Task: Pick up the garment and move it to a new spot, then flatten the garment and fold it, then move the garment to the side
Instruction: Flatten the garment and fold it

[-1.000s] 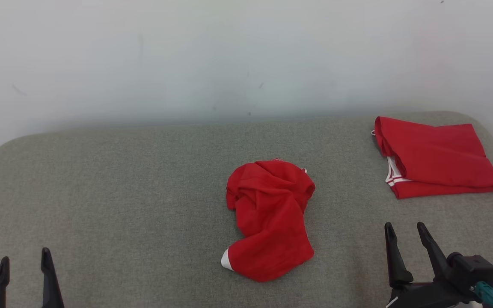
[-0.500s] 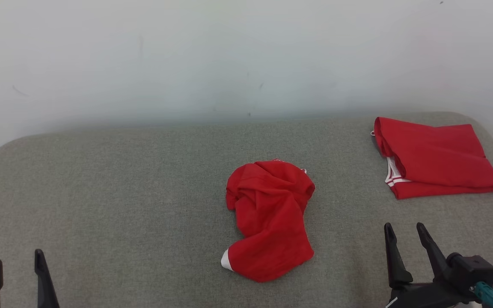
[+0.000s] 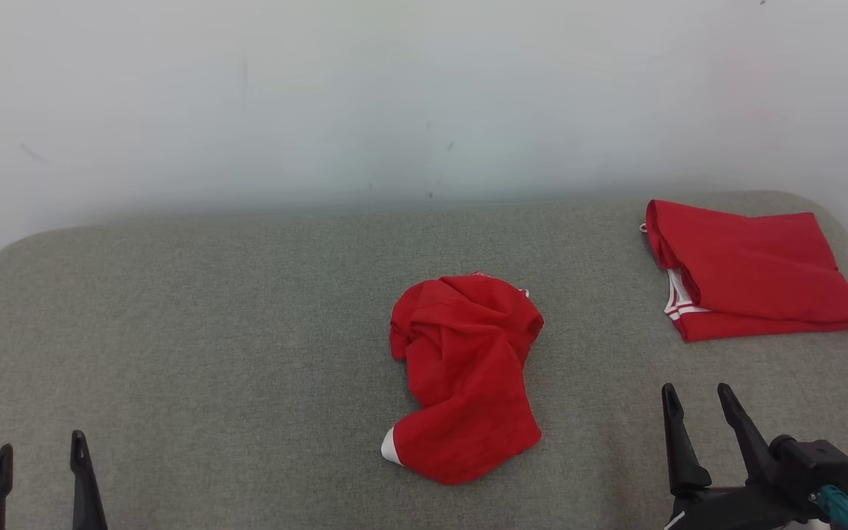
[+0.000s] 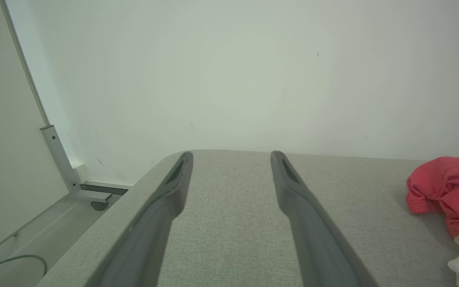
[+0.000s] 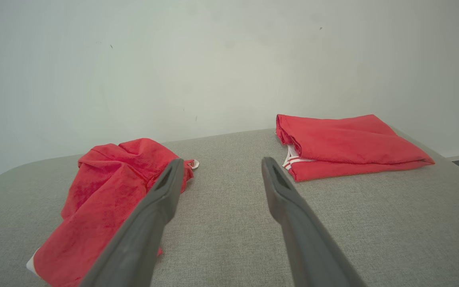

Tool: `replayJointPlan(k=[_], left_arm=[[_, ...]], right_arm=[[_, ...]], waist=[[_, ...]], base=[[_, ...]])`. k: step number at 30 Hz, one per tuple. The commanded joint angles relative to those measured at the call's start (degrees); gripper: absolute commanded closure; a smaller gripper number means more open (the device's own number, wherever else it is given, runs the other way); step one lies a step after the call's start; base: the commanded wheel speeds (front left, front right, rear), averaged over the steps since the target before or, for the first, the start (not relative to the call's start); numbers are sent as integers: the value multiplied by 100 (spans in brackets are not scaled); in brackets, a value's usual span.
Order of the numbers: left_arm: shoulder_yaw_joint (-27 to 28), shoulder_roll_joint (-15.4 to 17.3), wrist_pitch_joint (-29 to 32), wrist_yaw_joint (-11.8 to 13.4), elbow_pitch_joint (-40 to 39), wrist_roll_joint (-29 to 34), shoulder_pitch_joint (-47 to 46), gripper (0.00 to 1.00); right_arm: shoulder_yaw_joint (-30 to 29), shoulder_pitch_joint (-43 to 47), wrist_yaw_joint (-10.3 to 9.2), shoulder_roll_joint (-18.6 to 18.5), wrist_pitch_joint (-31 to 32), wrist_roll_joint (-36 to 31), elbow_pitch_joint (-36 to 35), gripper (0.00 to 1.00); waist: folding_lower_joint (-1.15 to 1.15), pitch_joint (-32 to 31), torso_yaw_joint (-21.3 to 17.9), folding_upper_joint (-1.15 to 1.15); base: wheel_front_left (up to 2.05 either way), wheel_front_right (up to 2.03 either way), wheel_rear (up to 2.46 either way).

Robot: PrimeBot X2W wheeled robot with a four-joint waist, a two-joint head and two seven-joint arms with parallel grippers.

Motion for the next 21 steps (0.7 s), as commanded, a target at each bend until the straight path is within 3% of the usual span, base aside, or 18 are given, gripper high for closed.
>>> replayJointPlan(k=[1,21], left_arm=[[-9,36,33,33,-34,69,64,0],[-156,133,95,32,-46,55,44,0]], right_arm=[[-7,51,-16,13,27,15,-2,0],[17,-4,-16,13,-20,33,51,0]], waist=[[0,1,5,0],[0,21,-8,0]], base=[[0,0,0],[0,0,0]])
